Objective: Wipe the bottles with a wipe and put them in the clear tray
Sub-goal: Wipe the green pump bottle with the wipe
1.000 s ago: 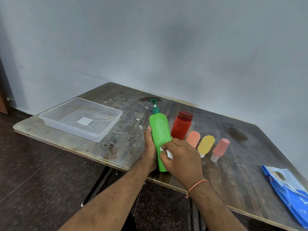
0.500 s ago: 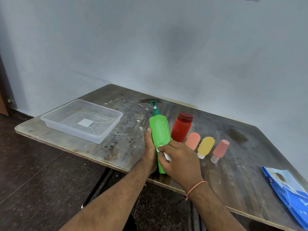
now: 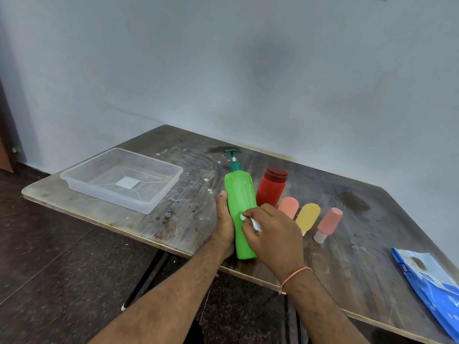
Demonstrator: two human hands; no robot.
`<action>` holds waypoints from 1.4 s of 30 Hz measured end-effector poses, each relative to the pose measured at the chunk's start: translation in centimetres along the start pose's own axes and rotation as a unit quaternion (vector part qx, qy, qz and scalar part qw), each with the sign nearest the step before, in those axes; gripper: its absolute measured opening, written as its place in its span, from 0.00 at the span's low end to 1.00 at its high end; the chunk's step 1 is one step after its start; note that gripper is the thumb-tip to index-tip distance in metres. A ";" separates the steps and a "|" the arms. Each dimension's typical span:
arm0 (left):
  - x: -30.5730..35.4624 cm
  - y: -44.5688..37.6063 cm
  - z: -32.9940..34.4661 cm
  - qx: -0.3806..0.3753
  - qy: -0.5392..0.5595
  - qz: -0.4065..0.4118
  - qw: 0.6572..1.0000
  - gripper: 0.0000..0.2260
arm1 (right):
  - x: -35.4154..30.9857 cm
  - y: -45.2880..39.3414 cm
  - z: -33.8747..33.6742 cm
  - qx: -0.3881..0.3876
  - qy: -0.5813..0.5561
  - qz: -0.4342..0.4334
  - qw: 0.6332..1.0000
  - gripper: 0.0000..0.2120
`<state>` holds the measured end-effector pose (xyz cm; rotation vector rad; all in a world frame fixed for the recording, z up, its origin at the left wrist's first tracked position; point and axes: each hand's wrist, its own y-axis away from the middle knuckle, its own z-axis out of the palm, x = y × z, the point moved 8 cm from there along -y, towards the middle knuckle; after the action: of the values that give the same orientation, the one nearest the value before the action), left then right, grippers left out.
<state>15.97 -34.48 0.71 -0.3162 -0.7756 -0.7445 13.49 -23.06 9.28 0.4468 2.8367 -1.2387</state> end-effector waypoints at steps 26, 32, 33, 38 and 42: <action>-0.3 -0.2 0.2 -0.013 0.001 -0.019 1.000 0.36 | 0.6 0.6 -0.2 -0.014 -0.049 -0.013 0.999 0.04; -0.3 -0.3 -0.1 -0.012 0.001 -0.010 1.000 0.36 | 0.4 0.4 0.2 -0.012 -0.073 -0.008 0.997 0.05; -0.4 -0.3 -0.1 -0.013 0.000 -0.014 1.000 0.36 | 0.2 0.6 0.1 -0.017 -0.072 -0.017 0.997 0.05; -0.4 -0.5 -0.3 -0.005 0.006 -0.012 1.000 0.36 | 1.8 0.0 -0.2 0.005 -0.059 0.031 0.998 0.04; -0.6 -0.9 -0.5 -0.011 0.021 -0.021 1.000 0.38 | 0.8 0.3 0.1 -0.026 -0.082 -0.003 0.996 0.06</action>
<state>15.29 -35.04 -0.06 -0.3051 -0.7372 -0.7968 12.75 -22.79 8.90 0.3177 2.7260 -1.1433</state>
